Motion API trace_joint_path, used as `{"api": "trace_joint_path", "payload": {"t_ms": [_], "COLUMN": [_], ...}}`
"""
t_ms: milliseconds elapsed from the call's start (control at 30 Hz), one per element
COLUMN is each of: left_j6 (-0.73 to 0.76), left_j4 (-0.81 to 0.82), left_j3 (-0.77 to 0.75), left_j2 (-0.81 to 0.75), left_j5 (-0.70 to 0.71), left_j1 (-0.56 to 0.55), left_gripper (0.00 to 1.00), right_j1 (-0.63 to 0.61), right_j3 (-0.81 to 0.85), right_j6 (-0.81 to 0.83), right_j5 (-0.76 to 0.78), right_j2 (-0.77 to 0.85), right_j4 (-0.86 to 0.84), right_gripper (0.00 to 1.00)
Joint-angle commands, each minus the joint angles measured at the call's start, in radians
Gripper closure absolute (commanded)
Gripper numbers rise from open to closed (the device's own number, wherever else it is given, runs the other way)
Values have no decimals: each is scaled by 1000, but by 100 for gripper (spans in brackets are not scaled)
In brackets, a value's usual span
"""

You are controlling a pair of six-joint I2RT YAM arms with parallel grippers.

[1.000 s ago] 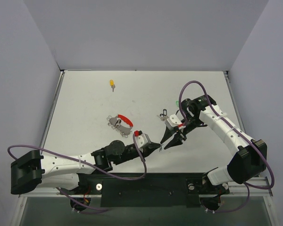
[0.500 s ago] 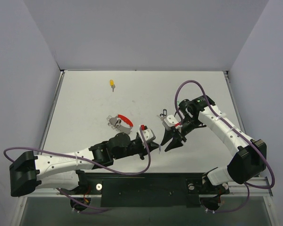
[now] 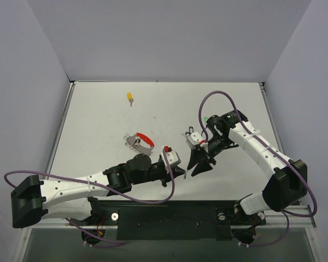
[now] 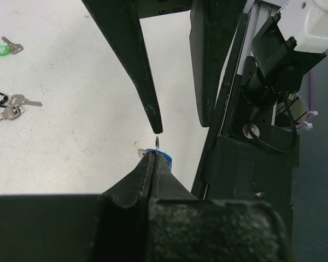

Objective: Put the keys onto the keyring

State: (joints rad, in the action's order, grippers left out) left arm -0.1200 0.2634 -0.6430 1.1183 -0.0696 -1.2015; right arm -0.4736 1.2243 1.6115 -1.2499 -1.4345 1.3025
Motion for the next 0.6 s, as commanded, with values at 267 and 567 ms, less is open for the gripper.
{"api": "trace_joint_path", "payload": {"t_ms": [267,567], "left_j6": [-20,-29], "left_j4": [46,69], "left_j3": [-50,-55], "left_j2": [-2,15], "left_j5": [-56,-50], "left_j1": [2,3], "left_gripper": [100,100], "right_j1": [-13,-30], "right_j3": [11,10], "right_j6": [-39,-47], "right_j5": [-6,-2], "right_j2": [-21,-33], "right_j4": [55,49], "right_gripper": [73,73]}}
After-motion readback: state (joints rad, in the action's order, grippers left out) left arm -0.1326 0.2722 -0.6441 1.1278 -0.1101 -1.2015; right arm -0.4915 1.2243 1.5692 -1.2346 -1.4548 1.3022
